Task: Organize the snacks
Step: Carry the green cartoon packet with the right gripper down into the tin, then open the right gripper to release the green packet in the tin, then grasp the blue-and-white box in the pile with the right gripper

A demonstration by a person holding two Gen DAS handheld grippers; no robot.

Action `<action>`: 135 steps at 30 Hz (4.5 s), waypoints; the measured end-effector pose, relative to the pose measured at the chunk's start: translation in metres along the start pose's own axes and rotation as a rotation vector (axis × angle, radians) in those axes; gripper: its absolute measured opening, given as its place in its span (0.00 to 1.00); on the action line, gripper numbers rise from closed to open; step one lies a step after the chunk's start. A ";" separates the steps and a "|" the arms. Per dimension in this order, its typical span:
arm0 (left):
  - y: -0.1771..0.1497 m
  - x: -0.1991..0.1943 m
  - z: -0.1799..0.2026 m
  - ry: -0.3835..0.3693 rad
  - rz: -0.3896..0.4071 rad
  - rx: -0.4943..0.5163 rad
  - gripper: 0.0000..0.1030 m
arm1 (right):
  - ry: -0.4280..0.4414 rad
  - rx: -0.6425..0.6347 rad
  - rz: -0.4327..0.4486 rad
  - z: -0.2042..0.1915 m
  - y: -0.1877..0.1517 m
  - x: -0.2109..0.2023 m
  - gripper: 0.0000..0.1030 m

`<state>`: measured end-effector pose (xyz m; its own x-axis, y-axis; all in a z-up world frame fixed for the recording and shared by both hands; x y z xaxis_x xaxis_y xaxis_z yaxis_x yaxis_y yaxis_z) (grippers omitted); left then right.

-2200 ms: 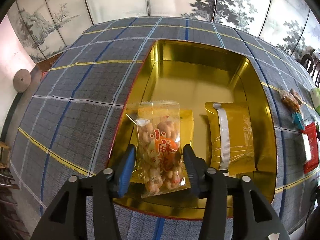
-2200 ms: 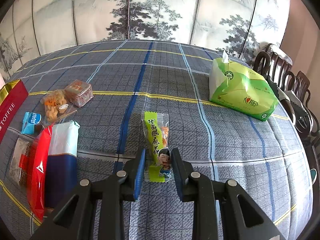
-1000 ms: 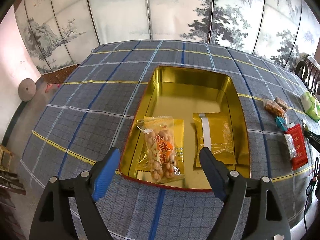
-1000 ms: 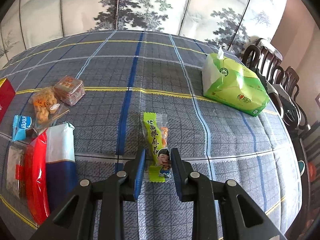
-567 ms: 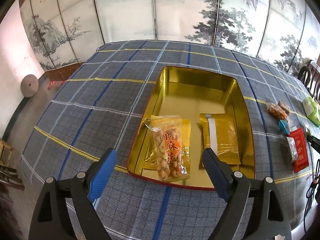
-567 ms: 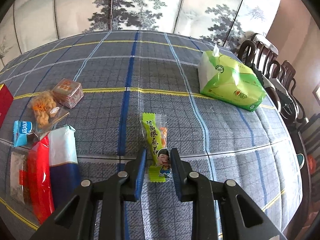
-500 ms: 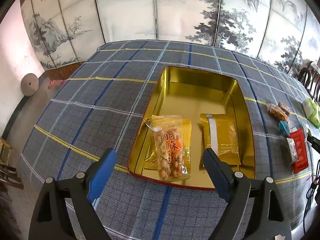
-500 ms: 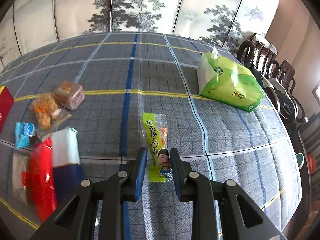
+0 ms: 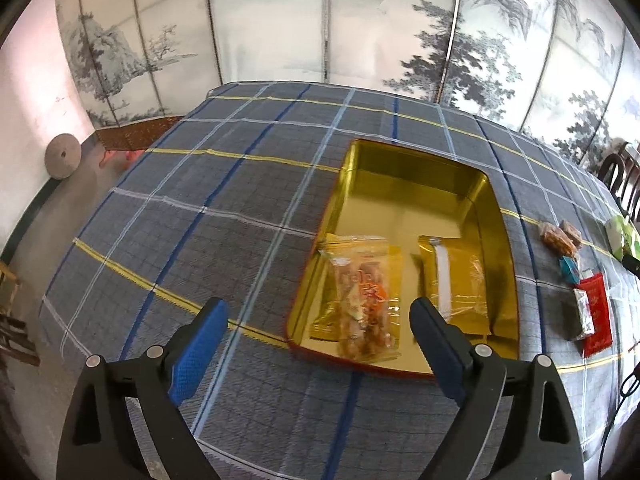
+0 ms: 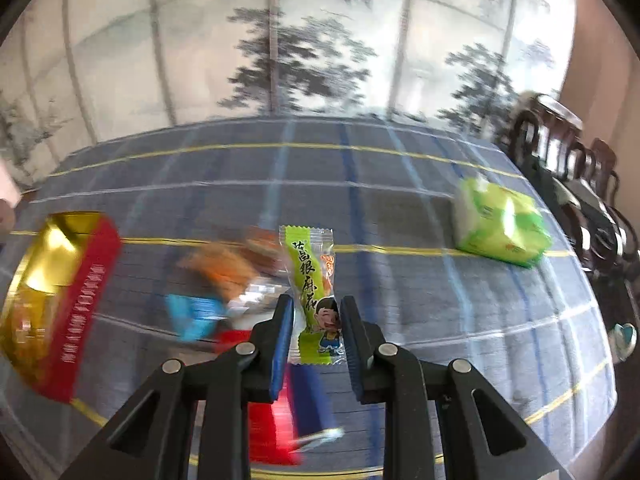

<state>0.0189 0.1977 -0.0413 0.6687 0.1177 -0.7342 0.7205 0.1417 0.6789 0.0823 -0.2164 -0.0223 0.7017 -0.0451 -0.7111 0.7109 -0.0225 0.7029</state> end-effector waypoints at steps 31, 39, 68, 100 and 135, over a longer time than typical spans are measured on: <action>-0.007 -0.002 -0.066 0.125 -0.014 -0.043 0.88 | 0.364 -0.230 -0.055 -0.253 -0.036 -0.023 0.24; -0.006 -0.003 -0.072 0.132 -0.015 -0.053 0.88 | 0.346 -0.282 -0.068 -0.271 -0.043 -0.017 0.24; -0.011 -0.005 -0.080 0.137 -0.026 -0.071 0.88 | 0.331 -0.336 -0.137 -0.286 -0.067 0.002 0.38; 0.002 -0.020 0.028 0.013 0.003 0.087 0.88 | 0.063 -0.129 0.029 -0.035 -0.013 -0.017 0.51; -0.022 -0.001 0.194 -0.145 -0.102 0.296 0.89 | 0.226 -0.170 -0.104 -0.004 -0.068 0.044 0.53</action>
<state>0.0374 0.0039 -0.0537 0.5942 -0.0268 -0.8039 0.7929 -0.1480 0.5911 0.0653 -0.2126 -0.1019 0.6037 0.1727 -0.7783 0.7641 0.1531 0.6267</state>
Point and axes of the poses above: each gripper's, at about its wrist camera, not at the fingertips, and x roughly the way its jaws point, z to its right, y to its top, the point moved 5 cm from there along x, roughly the way its jaws point, and after that the axes turned 5 degrees about z, right-handed, at the moved point
